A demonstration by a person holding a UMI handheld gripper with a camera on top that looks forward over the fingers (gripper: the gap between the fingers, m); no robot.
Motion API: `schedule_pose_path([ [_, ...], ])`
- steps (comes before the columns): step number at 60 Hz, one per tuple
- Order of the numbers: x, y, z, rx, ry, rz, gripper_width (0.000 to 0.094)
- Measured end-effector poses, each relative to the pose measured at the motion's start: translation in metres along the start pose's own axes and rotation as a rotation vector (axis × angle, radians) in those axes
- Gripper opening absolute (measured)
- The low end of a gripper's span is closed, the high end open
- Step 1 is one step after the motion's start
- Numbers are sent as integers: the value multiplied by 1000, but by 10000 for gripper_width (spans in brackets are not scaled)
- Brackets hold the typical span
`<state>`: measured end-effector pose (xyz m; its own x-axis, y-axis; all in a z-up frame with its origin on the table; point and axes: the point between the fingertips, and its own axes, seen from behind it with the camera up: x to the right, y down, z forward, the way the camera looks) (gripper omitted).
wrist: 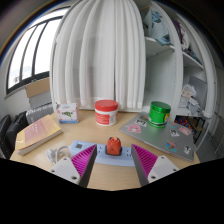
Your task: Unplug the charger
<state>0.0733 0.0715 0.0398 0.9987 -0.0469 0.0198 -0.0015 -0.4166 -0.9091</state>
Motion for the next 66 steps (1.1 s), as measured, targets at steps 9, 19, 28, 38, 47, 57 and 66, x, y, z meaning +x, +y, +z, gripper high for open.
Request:
schedule_pose_path([
  [9, -6, 0, 27, 7, -29, 8, 401],
  [19, -3, -3, 29, 12, -4, -7, 180],
  [28, -5, -5, 30, 13, -58, 49, 123],
  [38, -10, -92, -26, 292, -61, -74, 118],
  [47, -9, -114, -61, 330, -88, -44, 117],
  [57, 46, -77, -48, 227, -15, 18, 116],
  [66, 93, -15, -26, 81, 38, 68, 120],
])
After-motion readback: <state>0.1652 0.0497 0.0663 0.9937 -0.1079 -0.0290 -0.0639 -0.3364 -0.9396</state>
